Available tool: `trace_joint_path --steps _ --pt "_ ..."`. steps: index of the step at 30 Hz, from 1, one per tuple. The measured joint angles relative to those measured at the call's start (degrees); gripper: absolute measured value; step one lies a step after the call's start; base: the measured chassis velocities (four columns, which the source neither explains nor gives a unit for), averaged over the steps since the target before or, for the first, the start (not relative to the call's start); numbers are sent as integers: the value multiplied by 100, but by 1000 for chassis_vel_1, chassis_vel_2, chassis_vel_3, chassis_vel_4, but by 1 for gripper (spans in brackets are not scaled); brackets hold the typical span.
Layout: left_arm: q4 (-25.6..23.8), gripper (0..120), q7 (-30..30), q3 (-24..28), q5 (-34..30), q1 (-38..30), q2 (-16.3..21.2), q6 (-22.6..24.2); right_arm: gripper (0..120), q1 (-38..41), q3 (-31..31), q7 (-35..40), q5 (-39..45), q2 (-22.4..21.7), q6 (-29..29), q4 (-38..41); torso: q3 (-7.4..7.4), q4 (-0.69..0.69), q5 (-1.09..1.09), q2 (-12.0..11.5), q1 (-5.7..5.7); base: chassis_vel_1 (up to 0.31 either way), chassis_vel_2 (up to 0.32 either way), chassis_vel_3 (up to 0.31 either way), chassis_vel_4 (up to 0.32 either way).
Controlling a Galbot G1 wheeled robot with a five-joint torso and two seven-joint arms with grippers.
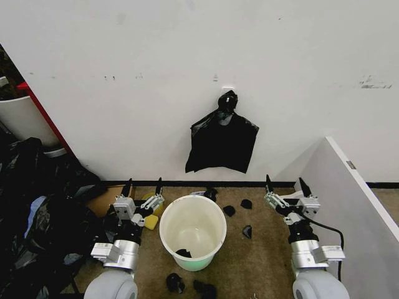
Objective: Place the garbage bag over the trash bin.
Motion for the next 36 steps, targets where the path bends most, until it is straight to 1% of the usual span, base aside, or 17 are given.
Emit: trace_joint_path --steps 2,8,9,12,13,15,17,18,20,22,25,26,28,32,36 --pt "-54 100 9 -14 1 27 8 -4 100 65 -41 15 -103 16 18 1 0 0 -1 0 0 0 0 0 0" --pt "-223 100 10 -47 14 241 -5 -84 100 259 -386 62 583 18 -268 78 0 0 0 0 0 0 0 0 0" --pt "-223 100 10 -47 14 241 -5 -84 100 259 -386 62 583 18 -268 78 0 0 0 0 0 0 0 0 0" --pt "-225 100 7 -54 56 321 -25 -146 100 317 -604 35 1196 -49 -431 78 0 0 -1 0 0 0 0 0 0" --pt "-225 100 3 -55 66 337 -30 -160 100 385 -701 -7 1526 -82 -486 62 0 -2 -1 0 0 0 0 0 0" --pt "-225 100 -5 -59 93 358 -44 -180 100 707 -929 -224 2645 -165 -600 -107 0 0 0 0 0 0 0 0 0" --pt "-227 100 -18 -66 121 378 -55 -184 100 1148 -1085 -436 3800 -193 -722 -371 0 -1 -1 0 0 0 0 0 0" --pt "-227 100 -18 -66 121 378 -55 -184 100 1148 -1085 -436 3800 -193 -722 -371 0 -1 -1 0 0 0 0 0 0" --pt "-262 100 -25 -68 152 415 -72 -184 100 1921 -1203 -629 5239 -169 -850 -897 1 0 1 0 0 0 0 0 0" --pt "-304 100 -28 -73 161 438 -74 -174 100 2445 -1249 -764 5963 -130 -893 -1280 1 1 -2 0 0 0 0 0 0" --pt "-328 100 -54 -101 161 458 -71 -155 100 3121 -1310 -1016 6762 -52 -952 -1904 1 1 -1 -1 1 0 0 0 0" --pt "-328 100 -54 -101 161 458 -71 -155 100 3121 -1310 -1016 6762 -52 -952 -1904 1 1 -1 -1 1 0 0 0 0" --pt "-339 100 -88 -109 159 497 -76 -152 100 3512 -1361 -1190 7035 33 -963 -2357 1 0 -1 -1 1 0 0 0 0" --pt "-348 100 -132 -116 157 562 -94 -152 100 4018 -1413 -1370 7254 280 -964 -3063 1 1 -1 -1 1 0 0 0 0" --pt "-339 100 -147 -117 160 569 -112 -153 100 4242 -1421 -1502 7252 457 -957 -3348 1 0 -1 -1 1 0 0 0 0"
